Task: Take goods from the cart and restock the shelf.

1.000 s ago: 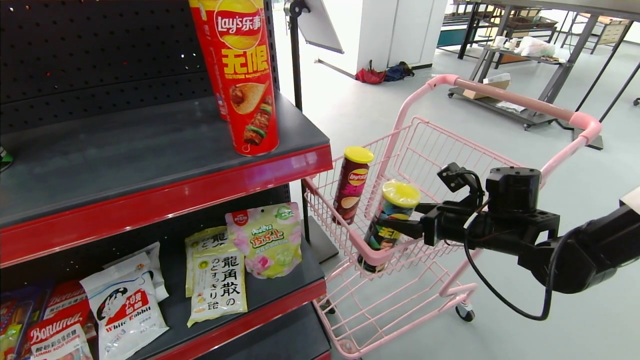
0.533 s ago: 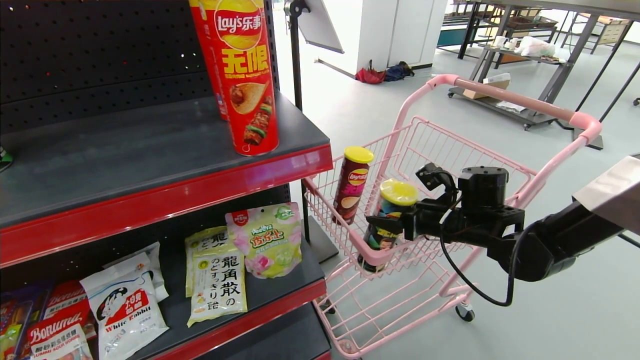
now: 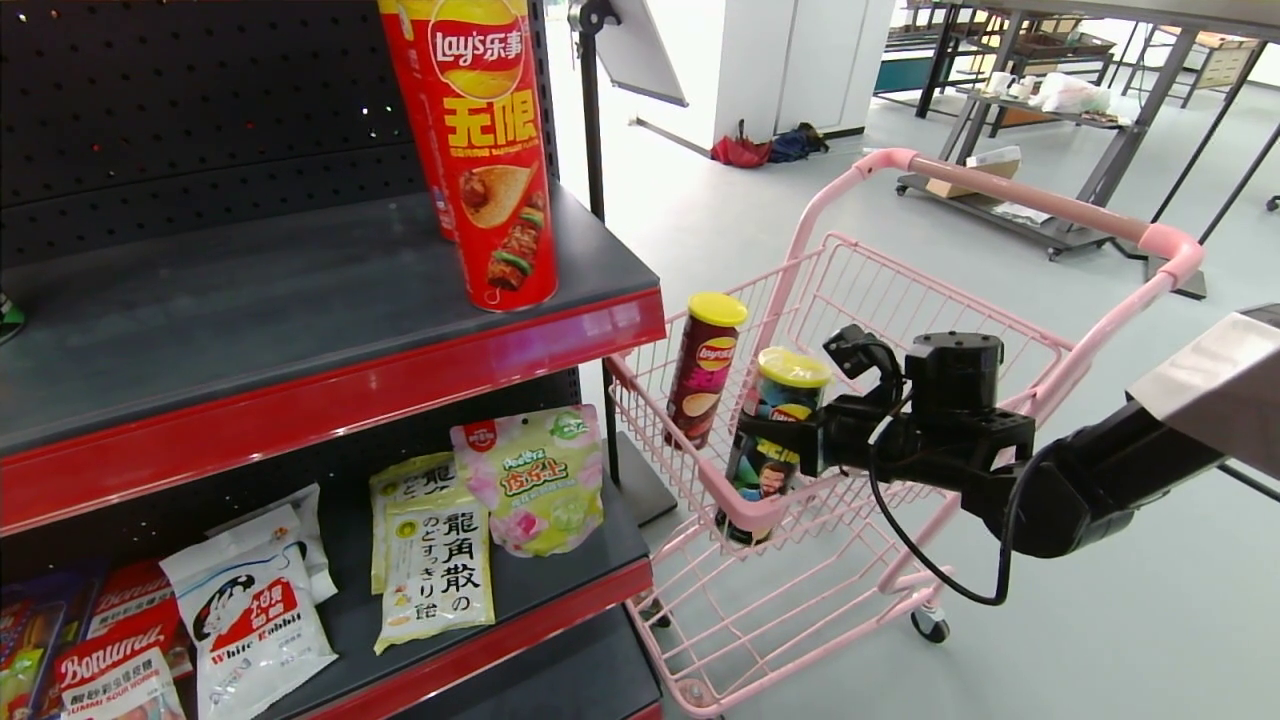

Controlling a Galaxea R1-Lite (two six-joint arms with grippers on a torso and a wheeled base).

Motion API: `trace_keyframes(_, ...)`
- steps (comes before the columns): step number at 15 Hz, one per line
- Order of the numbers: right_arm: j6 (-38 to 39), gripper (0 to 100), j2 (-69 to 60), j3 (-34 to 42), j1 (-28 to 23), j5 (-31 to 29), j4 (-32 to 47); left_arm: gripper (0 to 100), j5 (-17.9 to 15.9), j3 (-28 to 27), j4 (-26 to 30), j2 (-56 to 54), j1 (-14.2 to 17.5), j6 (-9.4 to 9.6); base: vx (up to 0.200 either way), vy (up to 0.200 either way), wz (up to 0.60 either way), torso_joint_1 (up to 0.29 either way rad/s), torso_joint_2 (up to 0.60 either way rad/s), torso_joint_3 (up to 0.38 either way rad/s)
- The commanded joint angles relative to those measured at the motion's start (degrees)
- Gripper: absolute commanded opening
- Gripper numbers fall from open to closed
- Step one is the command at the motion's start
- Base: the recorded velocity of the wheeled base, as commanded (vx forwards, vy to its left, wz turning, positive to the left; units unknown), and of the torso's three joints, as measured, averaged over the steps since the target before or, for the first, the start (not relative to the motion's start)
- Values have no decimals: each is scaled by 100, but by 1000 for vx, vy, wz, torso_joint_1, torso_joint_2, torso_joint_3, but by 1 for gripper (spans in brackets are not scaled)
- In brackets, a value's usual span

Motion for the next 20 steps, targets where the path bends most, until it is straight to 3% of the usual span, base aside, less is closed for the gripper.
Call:
trace_keyframes(1, 28, 0, -284, -11, 0, -174, -9, 100, -2, 1, -1, 5, -1, -1, 0, 0, 0, 0, 0, 0)
trace_keyframes(5, 283, 0, -1426, 42, -17, -667, 220, 100, -2, 1, 7, 5, -1, -1, 0, 0, 0, 0, 0, 0)
trace_keyframes(9, 160, 0, -3589, -582, -70, -1264, 2399, 100, -2, 1, 7, 5, 8, -1, 0, 0, 0, 0, 0, 0)
trace_keyframes(10, 28, 0, -4037, -696, -123, -1633, 2944, 100, -2, 1, 7, 5, 8, -10, 0, 0, 0, 0, 0, 0)
trace_keyframes(12, -605, 0, -5083, -661, -281, -3022, 4280, 100, 7, 1, 7, 5, 8, -133, 0, 0, 0, 0, 0, 0)
trace_keyframes(13, -675, 0, -5452, -582, -290, -3294, 4720, 100, 7, 1, 7, 5, -1, -142, 0, 0, 0, 0, 0, 0)
trace_keyframes(14, -631, 0, -6278, -213, -430, -3409, 5502, 100, -2, 1, 7, 5, -1, -142, 0, 0, 0, 0, 0, 0)
trace_keyframes(16, -640, 0, -7508, 490, -729, -3769, 6135, 100, -2, 1, 7, 5, -1, -133, 0, 0, 0, 0, 0, 0)
trace_keyframes(20, -939, 0, -9090, 1738, -1301, -4314, 6583, 100, -2, 1, 7, 5, -1, -142, 0, 0, 0, 0, 0, 0)
